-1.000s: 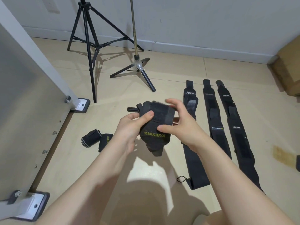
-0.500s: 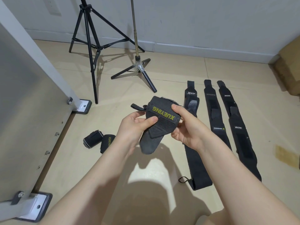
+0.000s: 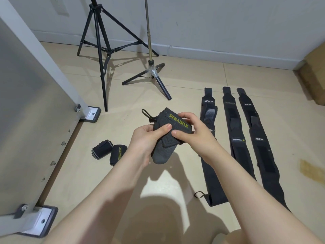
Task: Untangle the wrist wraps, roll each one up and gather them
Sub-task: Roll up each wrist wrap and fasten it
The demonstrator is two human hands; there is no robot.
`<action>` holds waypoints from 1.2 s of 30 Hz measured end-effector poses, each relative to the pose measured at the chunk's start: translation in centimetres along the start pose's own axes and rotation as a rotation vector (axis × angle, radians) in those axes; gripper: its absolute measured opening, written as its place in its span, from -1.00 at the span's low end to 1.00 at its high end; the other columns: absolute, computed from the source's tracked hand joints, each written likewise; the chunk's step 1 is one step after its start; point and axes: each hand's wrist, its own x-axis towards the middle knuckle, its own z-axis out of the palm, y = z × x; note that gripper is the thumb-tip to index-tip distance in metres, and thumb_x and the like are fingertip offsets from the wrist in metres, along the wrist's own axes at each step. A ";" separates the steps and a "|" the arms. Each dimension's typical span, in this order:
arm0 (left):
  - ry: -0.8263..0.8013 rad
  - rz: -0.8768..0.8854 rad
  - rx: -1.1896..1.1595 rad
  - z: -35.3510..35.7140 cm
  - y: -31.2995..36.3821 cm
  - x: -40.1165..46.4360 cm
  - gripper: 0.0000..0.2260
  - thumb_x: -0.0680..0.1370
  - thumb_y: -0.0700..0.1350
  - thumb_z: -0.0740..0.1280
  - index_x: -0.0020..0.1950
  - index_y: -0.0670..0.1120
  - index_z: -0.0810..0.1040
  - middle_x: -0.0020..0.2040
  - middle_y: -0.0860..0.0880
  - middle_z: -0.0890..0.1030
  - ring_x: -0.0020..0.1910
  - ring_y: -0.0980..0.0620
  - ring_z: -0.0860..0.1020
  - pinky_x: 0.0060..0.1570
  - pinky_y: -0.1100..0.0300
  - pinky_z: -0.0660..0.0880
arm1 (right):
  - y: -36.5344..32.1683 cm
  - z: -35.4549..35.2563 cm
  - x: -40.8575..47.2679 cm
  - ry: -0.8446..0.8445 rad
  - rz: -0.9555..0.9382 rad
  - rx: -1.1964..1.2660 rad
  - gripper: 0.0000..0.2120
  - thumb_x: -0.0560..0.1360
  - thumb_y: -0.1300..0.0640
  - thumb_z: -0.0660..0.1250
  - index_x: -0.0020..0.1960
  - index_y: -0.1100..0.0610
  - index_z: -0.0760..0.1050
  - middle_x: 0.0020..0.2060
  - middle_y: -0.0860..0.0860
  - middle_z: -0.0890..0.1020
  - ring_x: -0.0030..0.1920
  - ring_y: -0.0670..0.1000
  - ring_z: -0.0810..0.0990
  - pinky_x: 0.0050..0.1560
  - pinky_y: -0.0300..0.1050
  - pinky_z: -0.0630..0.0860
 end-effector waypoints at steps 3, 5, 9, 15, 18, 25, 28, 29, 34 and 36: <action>-0.114 0.026 -0.012 -0.5 0.5 0.0 -0.77 0.54 -0.01 0.32 0.00 -0.16 0.61 -0.06 -0.08 0.67 -0.12 -0.01 0.63 -0.16 0.24 0.55 | -0.4 -0.9 0.4 0.016 0.127 0.270 -0.73 0.49 0.20 0.36 0.15 -0.01 0.48 -0.04 0.00 0.59 -0.13 0.02 0.56 -0.03 -0.09 0.48; -0.176 0.038 -0.064 -0.9 0.8 0.1 -0.80 0.56 -0.04 0.27 0.07 -0.11 0.59 -0.07 -0.01 0.64 -0.06 0.02 0.61 -0.08 0.24 0.54 | -0.2 -2.0 0.6 -0.048 0.231 0.542 -0.79 0.49 0.17 0.32 0.12 0.02 0.53 -0.06 0.02 0.61 -0.10 0.04 0.55 0.03 -0.07 0.47; -0.188 0.060 0.015 -0.7 0.4 0.2 -0.71 0.51 -0.14 0.37 0.22 0.00 0.50 0.00 0.05 0.63 0.04 0.07 0.58 0.04 0.14 0.45 | -0.6 -1.9 0.2 -0.252 0.426 0.862 -0.73 0.42 0.06 0.28 0.05 0.15 0.57 -0.04 0.13 0.63 -0.11 0.08 0.63 -0.20 -0.15 0.59; -0.352 0.088 -0.122 -0.9 0.7 0.2 -0.73 0.36 -0.16 0.44 0.05 -0.05 0.57 -0.08 0.06 0.68 -0.08 0.12 0.63 -0.11 0.30 0.55 | -1.2 -0.9 -0.2 -0.302 0.557 0.820 -0.71 0.52 0.01 0.24 0.06 0.22 0.53 -0.07 0.15 0.64 -0.18 0.15 0.66 -0.16 -0.01 0.64; -0.265 0.051 -0.115 -1.2 0.6 0.3 -0.77 0.38 -0.13 0.38 0.03 -0.03 0.58 -0.10 0.05 0.69 -0.11 0.11 0.64 -0.10 0.26 0.56 | -0.8 -1.4 0.2 -0.069 0.434 0.358 -0.85 0.60 0.08 0.18 -0.04 0.05 0.52 -0.10 -0.01 0.62 -0.16 -0.01 0.64 0.02 -0.07 0.50; -0.116 -0.017 -0.111 -1.2 0.3 1.0 -0.83 0.50 -0.20 0.35 0.09 -0.11 0.57 -0.07 -0.02 0.69 -0.09 0.04 0.65 0.02 0.10 0.57 | -1.8 -2.3 -0.2 0.031 0.088 0.300 -0.83 0.56 0.02 0.25 -0.02 0.07 0.58 -0.06 0.00 0.67 -0.07 -0.01 0.64 0.03 -0.02 0.58; -0.085 -0.022 -0.083 -0.7 0.1 1.0 -0.86 0.50 -0.20 0.37 0.05 -0.10 0.56 -0.06 -0.03 0.67 -0.13 0.04 0.65 -0.07 0.16 0.59 | -1.8 -1.8 -0.3 0.228 -0.031 0.063 -0.93 0.48 0.24 0.37 -0.13 0.10 0.54 -0.24 0.00 0.63 -0.20 -0.02 0.57 -0.07 0.01 0.55; -0.055 -0.021 -0.069 -0.5 0.0 1.0 -0.86 0.49 -0.20 0.37 0.05 -0.10 0.55 -0.07 -0.03 0.67 -0.16 0.06 0.64 -0.14 0.19 0.58 | -1.7 -1.7 -0.3 0.284 -0.059 0.009 -0.93 0.47 0.24 0.38 -0.17 0.12 0.53 -0.29 0.01 0.59 -0.26 -0.02 0.52 -0.15 0.01 0.51; 0.090 0.030 -0.024 0.3 -0.7 0.9 -0.68 0.44 -0.19 0.45 0.15 -0.16 0.49 0.02 -0.08 0.65 -0.06 0.01 0.65 0.01 0.06 0.58 | -1.1 1.5 -1.0 0.317 -0.189 -0.236 -0.71 0.44 0.22 0.40 -0.36 0.00 0.38 -0.38 -0.05 0.46 -0.31 -0.04 0.41 -0.28 -0.18 0.32; 0.115 0.024 -0.024 0.4 -0.9 0.6 -0.67 0.41 -0.21 0.47 0.13 -0.17 0.49 0.00 -0.09 0.66 -0.04 -0.02 0.65 0.05 0.01 0.57 | -0.5 2.6 -1.3 0.362 -0.217 -0.400 -0.78 0.46 0.17 0.39 -0.32 0.05 0.43 -0.34 -0.06 0.44 -0.27 -0.02 0.41 -0.28 -0.16 0.26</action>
